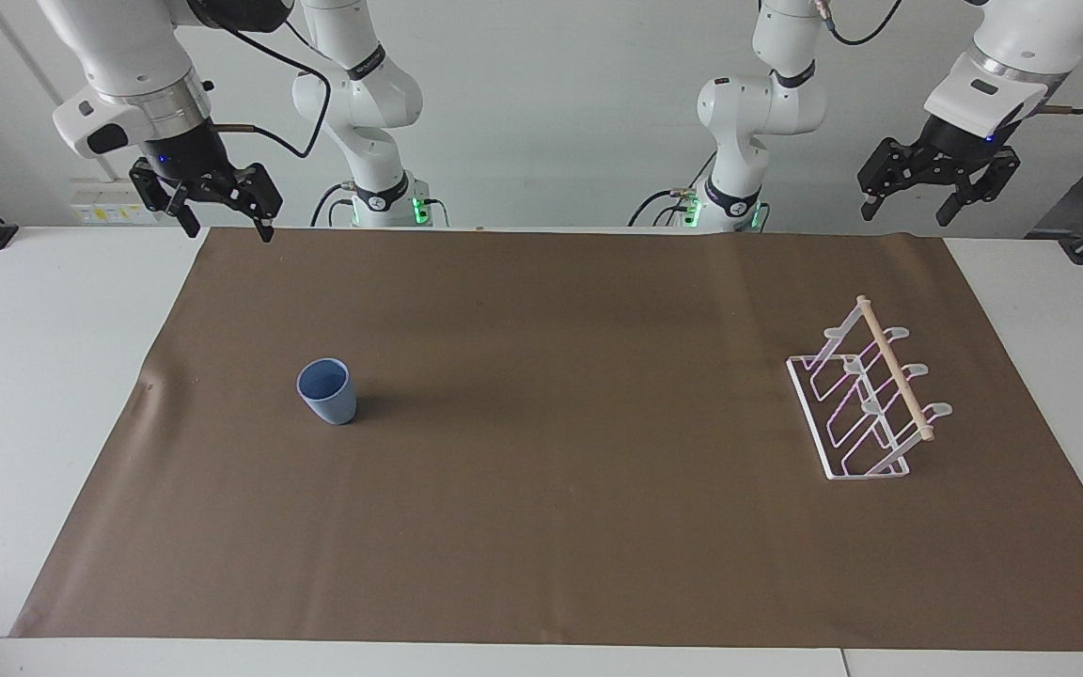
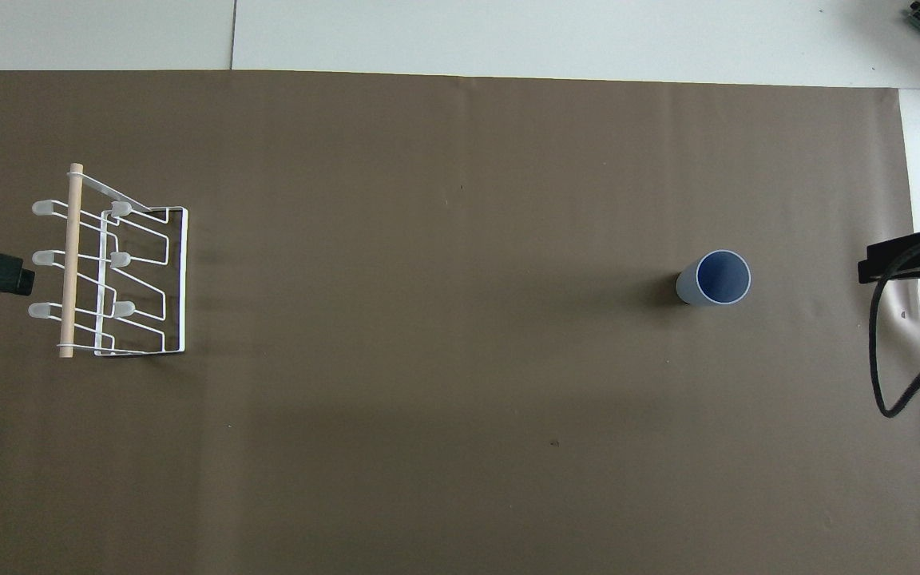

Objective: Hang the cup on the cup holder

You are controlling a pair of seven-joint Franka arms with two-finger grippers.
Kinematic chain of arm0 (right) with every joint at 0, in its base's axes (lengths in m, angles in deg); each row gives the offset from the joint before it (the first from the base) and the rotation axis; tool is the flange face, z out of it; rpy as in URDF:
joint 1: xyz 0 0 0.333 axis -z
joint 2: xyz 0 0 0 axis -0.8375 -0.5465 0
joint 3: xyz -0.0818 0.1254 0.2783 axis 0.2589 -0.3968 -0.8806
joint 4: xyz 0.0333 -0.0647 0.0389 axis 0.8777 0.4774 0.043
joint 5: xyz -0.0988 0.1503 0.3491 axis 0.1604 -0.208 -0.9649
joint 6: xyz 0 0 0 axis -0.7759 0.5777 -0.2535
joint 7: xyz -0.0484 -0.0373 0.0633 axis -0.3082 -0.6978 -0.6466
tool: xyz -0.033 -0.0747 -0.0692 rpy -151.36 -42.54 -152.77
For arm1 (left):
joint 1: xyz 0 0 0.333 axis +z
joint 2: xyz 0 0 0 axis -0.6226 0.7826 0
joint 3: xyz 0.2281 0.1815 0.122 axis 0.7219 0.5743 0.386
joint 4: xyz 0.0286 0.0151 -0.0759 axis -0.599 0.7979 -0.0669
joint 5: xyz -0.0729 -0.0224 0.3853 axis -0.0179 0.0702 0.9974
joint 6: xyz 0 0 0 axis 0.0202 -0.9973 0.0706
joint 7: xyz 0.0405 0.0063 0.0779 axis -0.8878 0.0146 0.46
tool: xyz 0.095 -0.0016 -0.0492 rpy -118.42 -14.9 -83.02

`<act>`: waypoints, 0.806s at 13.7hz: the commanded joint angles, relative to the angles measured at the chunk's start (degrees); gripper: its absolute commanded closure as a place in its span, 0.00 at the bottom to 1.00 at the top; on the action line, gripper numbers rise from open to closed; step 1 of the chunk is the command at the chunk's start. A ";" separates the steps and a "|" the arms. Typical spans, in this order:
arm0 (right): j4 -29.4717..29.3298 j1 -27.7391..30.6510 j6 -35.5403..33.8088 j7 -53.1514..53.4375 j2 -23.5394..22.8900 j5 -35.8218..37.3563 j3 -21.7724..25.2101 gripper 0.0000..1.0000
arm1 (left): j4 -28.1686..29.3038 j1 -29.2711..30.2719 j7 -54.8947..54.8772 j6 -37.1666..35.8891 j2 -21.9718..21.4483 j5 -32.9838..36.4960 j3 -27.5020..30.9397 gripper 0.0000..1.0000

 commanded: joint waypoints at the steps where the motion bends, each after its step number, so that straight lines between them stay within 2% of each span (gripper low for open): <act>1: 0.15 0.14 -0.33 1.04 0.57 0.32 -0.33 0.00 | 2.30 -0.24 0.32 0.18 -1.87 0.87 0.10 0.00; 7: 0.50 0.23 -0.16 1.13 0.66 0.15 -0.33 0.00 | 2.74 -0.24 0.41 0.36 -1.96 0.87 0.18 0.00; 11: 3.40 0.75 3.00 0.87 1.71 -0.20 -0.33 0.00 | 2.75 -0.24 0.41 0.36 -1.96 0.87 0.10 0.00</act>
